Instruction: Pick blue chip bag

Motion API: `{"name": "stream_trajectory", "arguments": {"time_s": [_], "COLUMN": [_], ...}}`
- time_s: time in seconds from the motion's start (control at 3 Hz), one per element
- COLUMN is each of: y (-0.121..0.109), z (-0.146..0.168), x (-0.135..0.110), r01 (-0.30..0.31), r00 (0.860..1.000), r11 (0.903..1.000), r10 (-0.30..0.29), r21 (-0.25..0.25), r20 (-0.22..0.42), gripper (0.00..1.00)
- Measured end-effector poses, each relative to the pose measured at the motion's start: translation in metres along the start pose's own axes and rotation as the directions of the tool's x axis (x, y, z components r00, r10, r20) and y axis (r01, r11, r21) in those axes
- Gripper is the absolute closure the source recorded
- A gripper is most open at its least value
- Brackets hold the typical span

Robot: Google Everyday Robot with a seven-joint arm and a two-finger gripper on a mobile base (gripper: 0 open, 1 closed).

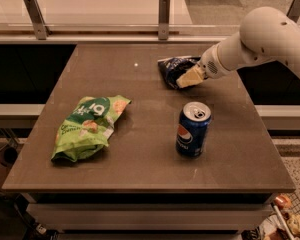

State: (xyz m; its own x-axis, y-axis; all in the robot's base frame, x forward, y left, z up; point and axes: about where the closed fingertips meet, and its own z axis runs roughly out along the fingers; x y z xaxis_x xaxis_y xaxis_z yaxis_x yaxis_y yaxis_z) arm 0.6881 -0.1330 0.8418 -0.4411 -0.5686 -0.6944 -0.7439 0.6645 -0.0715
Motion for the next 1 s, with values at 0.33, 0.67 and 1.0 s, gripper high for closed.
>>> {"name": "stream_trajectory", "arguments": {"time_s": [0.33, 0.67, 1.0], "y": [0.0014, 0.0032, 0.0032], "z": [0.0021, 0.0047, 0.0048], "x": [-0.0001, -0.0003, -0.0003], "r01": [0.001, 0.002, 0.002], "r00": [1.0, 1.0, 1.0], "r11": [1.0, 1.0, 1.0], "r10": [-0.001, -0.002, -0.002], "r21": [-0.004, -0.008, -0.009], "r20": [-0.001, -0.003, -0.003], "gripper": [0.77, 1.0, 1.0]}}
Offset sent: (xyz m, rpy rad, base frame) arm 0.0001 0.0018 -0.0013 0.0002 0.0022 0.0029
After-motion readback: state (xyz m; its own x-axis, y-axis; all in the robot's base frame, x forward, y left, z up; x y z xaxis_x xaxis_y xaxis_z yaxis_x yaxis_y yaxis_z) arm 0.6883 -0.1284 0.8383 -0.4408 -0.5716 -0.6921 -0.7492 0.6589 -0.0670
